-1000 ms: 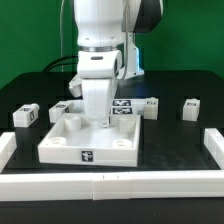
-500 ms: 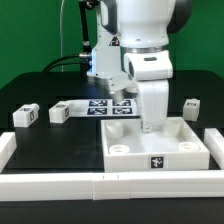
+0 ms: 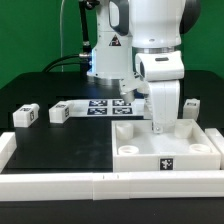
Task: Assemble one leg
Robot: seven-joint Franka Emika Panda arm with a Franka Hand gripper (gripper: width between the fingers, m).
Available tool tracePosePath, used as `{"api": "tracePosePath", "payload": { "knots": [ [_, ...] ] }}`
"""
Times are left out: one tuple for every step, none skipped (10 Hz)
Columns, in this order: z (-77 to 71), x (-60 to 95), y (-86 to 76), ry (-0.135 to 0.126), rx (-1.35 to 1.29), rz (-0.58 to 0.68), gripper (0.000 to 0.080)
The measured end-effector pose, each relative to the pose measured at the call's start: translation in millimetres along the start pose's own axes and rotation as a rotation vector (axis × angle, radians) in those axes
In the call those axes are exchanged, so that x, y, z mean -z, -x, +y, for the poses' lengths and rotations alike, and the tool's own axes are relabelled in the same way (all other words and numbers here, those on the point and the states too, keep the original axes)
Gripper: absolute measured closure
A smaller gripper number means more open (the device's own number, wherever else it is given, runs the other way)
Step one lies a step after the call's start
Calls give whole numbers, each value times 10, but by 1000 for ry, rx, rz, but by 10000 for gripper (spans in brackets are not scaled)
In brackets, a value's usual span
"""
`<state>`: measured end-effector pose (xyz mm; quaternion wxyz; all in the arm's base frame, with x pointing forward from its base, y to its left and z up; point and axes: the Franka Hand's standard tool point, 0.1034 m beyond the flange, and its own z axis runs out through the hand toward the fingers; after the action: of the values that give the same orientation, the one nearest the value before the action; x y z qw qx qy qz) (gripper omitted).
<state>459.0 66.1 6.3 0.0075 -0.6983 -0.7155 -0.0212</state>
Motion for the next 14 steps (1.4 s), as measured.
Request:
{"api": "tracePosePath", "payload": {
  "knots": [
    [0,0,0,0,0,0,741],
    [0,0,-1,0,0,0,741],
    [17,-1,-24,-3,7,-2,741],
    [80,-3,-64,-10,22,-6,741],
    [159,-4,-65,-9,25,-8,741],
    [216,-2,-56,-3,22,-8,741],
    [235,-2,-51,-1,29,-7,741],
    [240,-2,-56,-1,30,-7,741],
    [238,-3,-65,-1,29,-7,741],
    [238,-3,-59,-1,28,-7,741],
    [235,-5,-56,-2,27,-7,741],
    [233,-6,-55,-2,27,-7,560],
    [232,-6,-54,-2,27,-8,412],
    [232,-6,-53,-2,27,-8,412]
  ]
}}
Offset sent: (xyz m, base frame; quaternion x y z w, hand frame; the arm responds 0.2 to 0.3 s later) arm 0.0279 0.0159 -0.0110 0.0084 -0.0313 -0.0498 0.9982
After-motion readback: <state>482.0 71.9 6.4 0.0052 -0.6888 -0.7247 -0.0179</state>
